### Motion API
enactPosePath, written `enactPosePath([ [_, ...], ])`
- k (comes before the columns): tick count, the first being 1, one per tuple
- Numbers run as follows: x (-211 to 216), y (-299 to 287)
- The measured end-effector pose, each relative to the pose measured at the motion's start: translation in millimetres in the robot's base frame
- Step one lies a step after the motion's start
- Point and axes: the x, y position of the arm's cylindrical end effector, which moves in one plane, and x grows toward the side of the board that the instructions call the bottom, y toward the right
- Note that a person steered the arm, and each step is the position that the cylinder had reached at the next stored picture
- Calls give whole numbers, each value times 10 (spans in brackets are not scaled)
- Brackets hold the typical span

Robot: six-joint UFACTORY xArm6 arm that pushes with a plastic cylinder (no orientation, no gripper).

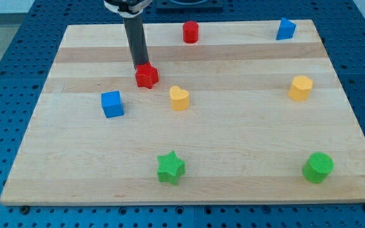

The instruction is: Move the red circle towards the yellow heart

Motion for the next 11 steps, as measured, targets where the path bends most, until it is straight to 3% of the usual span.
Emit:
enactPosePath([
  [3,369,56],
  [7,-1434,329],
  [9,-1436,1401],
  [11,-1365,1098],
])
